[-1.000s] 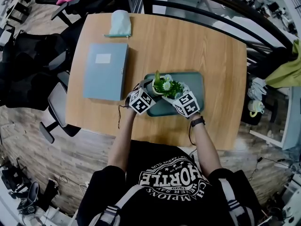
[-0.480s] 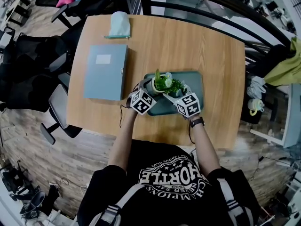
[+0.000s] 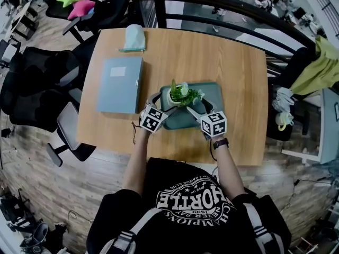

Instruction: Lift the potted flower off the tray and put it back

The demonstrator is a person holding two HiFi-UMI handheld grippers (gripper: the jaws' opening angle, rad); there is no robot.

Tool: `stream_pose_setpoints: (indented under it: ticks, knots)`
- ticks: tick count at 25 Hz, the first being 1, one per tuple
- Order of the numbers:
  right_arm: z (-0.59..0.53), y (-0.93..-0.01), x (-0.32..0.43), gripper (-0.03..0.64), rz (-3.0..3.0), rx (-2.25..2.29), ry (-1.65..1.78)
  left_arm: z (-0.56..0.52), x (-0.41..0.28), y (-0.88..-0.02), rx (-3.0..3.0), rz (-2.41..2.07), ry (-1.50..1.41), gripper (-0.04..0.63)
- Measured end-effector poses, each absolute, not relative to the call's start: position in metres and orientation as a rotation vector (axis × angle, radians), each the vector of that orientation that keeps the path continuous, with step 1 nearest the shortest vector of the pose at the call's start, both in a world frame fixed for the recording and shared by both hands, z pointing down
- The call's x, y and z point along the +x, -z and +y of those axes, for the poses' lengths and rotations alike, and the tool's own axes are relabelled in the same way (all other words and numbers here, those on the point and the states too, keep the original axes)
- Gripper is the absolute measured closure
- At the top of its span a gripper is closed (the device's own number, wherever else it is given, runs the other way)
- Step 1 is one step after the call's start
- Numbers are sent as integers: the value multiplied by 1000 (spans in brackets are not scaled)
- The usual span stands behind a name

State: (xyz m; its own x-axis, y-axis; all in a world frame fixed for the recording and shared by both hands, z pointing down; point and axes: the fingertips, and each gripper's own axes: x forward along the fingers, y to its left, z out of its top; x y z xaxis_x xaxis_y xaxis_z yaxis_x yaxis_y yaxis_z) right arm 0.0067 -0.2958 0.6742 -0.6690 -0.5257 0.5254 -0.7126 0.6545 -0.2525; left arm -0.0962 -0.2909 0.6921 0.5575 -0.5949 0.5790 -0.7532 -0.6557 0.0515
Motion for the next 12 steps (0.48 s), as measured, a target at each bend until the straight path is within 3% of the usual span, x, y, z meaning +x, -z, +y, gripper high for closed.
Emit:
stream_pose_setpoints:
  ticks: [12]
  knots:
    - [-265,-607,38,290,-2524,1145,-553,-262,-98,-621,2500,-1332,-534,193]
